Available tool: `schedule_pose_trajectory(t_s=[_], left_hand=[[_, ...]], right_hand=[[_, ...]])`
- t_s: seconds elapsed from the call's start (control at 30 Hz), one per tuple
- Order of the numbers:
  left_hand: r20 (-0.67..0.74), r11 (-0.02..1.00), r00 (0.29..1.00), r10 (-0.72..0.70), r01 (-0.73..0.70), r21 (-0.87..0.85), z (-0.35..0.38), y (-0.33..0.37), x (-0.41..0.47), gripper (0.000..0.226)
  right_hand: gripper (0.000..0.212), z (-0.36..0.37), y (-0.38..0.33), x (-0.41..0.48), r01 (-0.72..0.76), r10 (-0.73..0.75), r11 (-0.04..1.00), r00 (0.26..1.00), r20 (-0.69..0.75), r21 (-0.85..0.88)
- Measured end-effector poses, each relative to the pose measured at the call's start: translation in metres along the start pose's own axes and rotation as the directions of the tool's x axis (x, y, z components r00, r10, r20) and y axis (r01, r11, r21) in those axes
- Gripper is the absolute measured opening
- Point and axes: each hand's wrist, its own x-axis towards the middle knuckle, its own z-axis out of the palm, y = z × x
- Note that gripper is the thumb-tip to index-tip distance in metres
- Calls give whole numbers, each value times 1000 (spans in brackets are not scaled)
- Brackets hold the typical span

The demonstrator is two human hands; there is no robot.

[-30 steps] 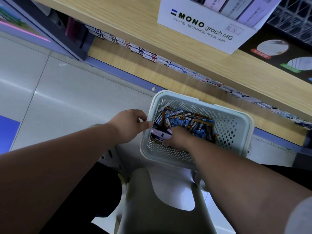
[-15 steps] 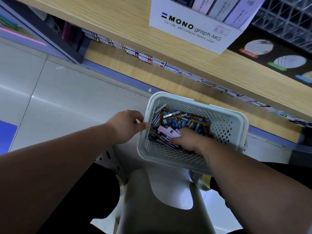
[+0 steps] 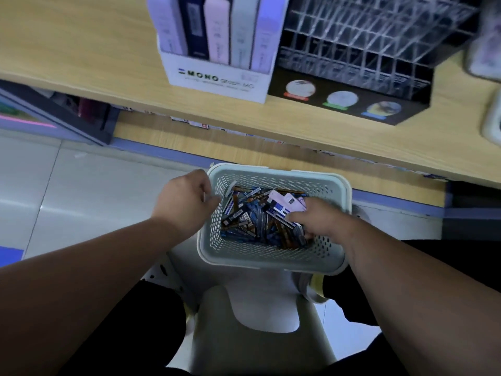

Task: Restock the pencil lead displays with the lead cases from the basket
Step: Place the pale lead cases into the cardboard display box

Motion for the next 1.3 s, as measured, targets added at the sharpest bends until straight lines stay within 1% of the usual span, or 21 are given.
schedule_pose_trajectory(t_s=[0.03, 0.1, 0.13, 0.17, 0.2, 0.23, 0.3, 0.37, 0.43, 0.5, 0.53, 0.6, 0.7, 0.8, 0.93, 1.0, 1.1, 1.2, 1.3], left_hand=[[7, 999, 1000, 29, -29, -21, 2, 10, 1, 25], [77, 998, 995, 56, -55, -24, 11, 26, 2, 17], [138, 1000, 990, 19, -16, -21, 19, 31, 2, 10], [212, 998, 976, -51, 57, -19, 28, 34, 4, 4], [295, 990, 945, -138, 144, 4, 40, 36, 5, 8], [386, 978, 899, -205, 201, 50, 54, 37, 7, 14], [498, 959, 821, -278, 268, 94, 82, 36, 12, 28], [529, 925, 788, -314, 380, -17, 109, 30, 19, 46], [473, 883, 803, -362, 458, -102, 133, 22, 23, 51], [366, 859, 828, -425, 497, -125, 147, 13, 24, 50], [320, 850, 834, -450, 510, -132, 153, 8, 25, 54], [258, 821, 821, -509, 553, -141, 160, -1, 30, 59], [241, 810, 813, -529, 569, -141, 164, -7, 37, 56], [254, 815, 818, -516, 560, -148, 170, -7, 41, 53], [182, 849, 840, -512, 527, -45, 181, -7, 42, 60], [145, 853, 843, -519, 521, 27, 183, -2, 43, 60], [126, 844, 834, -537, 526, 106, 186, 2, 45, 59], [113, 861, 856, -504, 489, 139, 182, -4, 49, 53], [143, 879, 875, -463, 433, 200, 174, -13, 55, 38]], right_hand=[[33, -2, 2, -4, 13, -13, 1000, 1000, -18, 18], [37, -2, 5, -9, 37, -35, 999, 998, -60, 36], [40, -2, 4, -14, 50, -46, 998, 996, -78, 42], [41, -2, 2, -18, 67, -63, 997, 994, -94, 42], [40, -3, 0, -23, 72, -68, 997, 992, -104, 31], [37, -4, -1, -27, 81, -80, 997, 991, -111, 9], [30, -8, -1, -33, 92, -95, 995, 989, -112, -31], [26, -14, 1, -42, 91, -97, 995, 987, -125, -49], [27, -18, 7, -50, 84, -88, 996, 983, -162, -35], [26, -20, 10, -58, 97, -98, 995, 976, -195, -16], [27, -21, 13, -61, 106, -103, 994, 972, -209, 0], [31, -22, 19, -64, 119, -110, 993, 970, -215, 28], [30, -23, 21, -68, 131, -112, 989, 967, -230, 68], [29, -24, 28, -70, 131, -98, 984, 962, -255, 117], [28, -25, 40, -76, 129, -71, 972, 958, -278, 196], [31, -25, 42, -78, 129, -70, 972, 957, -281, 198], [31, -27, 43, -81, 120, -58, 971, 958, -282, 208], [28, -33, 45, -83, 93, -29, 972, 960, -278, 218], [26, -35, 44, -83, 86, -19, 970, 959, -282, 226]])
